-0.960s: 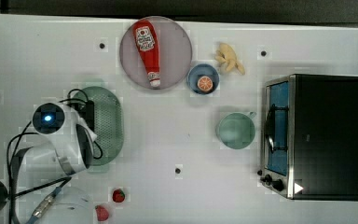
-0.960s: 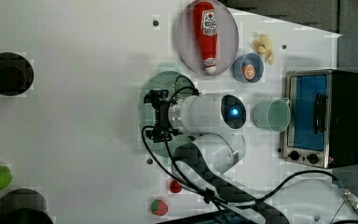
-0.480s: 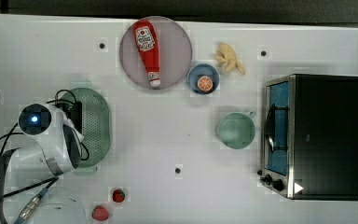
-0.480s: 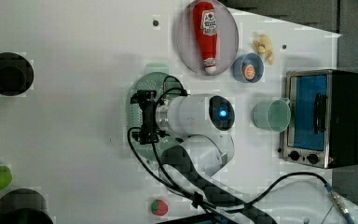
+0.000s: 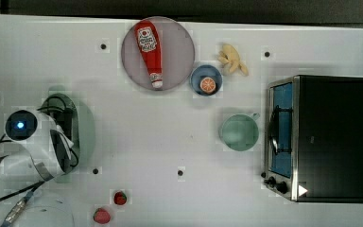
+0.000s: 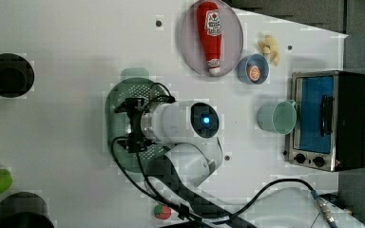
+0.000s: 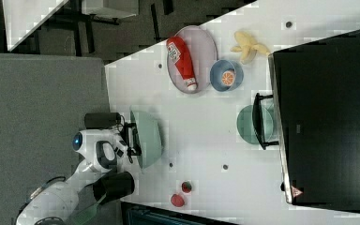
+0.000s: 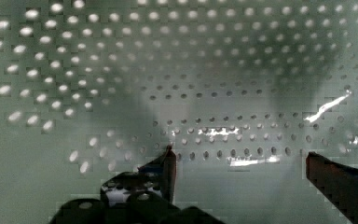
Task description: Drag strainer right to left.
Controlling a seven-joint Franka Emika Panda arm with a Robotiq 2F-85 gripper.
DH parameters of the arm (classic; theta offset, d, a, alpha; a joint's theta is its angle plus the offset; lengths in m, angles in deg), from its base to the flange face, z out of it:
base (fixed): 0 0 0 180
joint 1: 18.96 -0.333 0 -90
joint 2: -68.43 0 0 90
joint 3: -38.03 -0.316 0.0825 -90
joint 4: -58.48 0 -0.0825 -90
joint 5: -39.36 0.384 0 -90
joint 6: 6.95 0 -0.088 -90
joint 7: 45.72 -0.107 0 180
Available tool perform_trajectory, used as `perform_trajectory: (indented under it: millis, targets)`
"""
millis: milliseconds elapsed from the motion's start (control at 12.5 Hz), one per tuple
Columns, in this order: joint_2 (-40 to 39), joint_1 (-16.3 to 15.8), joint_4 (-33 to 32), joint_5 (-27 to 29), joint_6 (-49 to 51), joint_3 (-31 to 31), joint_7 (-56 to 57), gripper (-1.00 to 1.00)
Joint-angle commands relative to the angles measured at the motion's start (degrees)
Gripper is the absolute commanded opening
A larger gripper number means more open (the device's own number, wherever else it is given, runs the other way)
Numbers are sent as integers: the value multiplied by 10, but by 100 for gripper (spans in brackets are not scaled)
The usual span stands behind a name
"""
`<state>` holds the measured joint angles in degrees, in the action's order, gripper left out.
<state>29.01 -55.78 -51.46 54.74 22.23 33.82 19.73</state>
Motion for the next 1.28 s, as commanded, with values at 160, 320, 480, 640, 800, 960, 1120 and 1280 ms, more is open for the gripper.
perform_trajectory:
  millis: [160,320,480,640,800,960,1120,1280]
  targets:
    - [-12,-17,31,2,-3,3,-40,100]
    - [-2,-19,30,1,0,11,-38,100]
    - [30,-19,26,-2,28,20,-6,100]
    - [86,-18,16,-4,92,40,68,100]
    - [155,-15,14,-13,161,79,159,100]
    - [226,-11,16,-22,208,134,242,100]
    - [289,-5,18,-40,239,200,316,100]
    - [341,4,23,-85,286,271,405,100]
